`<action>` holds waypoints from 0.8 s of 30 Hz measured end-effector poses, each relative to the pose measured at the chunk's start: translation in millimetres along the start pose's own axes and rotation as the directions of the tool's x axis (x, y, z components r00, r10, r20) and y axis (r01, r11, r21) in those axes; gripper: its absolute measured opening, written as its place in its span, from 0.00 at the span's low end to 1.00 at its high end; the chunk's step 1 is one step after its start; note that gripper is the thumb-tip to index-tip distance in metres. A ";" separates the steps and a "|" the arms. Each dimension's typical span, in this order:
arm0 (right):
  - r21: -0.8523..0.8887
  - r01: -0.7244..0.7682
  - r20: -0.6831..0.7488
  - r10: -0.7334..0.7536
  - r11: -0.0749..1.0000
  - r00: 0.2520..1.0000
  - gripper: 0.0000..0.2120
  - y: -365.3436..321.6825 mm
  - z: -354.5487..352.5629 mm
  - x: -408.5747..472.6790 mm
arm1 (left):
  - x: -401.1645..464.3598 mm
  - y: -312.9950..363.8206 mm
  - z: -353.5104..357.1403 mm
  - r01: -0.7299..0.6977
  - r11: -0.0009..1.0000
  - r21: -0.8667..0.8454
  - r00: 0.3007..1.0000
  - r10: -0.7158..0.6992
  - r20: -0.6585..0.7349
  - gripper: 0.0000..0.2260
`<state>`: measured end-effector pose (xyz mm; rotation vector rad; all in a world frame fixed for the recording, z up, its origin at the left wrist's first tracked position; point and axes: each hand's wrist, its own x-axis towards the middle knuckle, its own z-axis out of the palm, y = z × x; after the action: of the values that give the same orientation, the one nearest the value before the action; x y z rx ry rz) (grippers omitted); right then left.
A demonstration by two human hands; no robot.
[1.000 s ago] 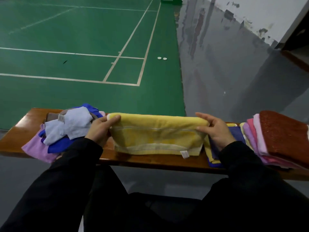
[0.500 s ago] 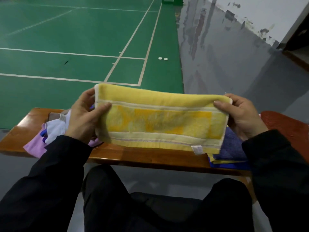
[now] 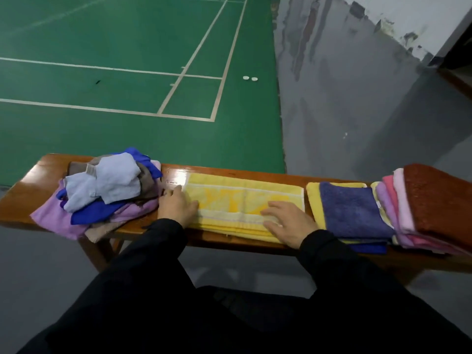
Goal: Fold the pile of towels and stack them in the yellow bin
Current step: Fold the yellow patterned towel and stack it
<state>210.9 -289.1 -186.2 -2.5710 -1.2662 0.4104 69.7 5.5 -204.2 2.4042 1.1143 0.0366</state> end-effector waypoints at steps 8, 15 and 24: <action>-0.059 0.041 0.026 -0.040 0.997 0.999 0.40 6.5 30.6 -11.4 | 13.4 -1.6 -6.3 0.194 0.948 -0.251 0.968 -0.143 0.206 0.34; -0.043 0.047 -0.044 -0.049 0.998 0.998 0.22 8.6 29.7 -10.5 | 16.2 -5.0 -9.9 0.261 0.851 -0.457 0.957 -0.165 0.239 0.28; -0.115 0.061 -0.334 -0.097 0.991 0.938 0.16 22.2 46.9 -30.8 | -36.4 -15.1 -4.6 -0.660 0.745 0.098 0.749 0.663 0.004 0.12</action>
<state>192.5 -322.4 -233.0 -2.5182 -1.2835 -0.1166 33.6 -10.6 -200.3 2.7687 0.2090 0.2642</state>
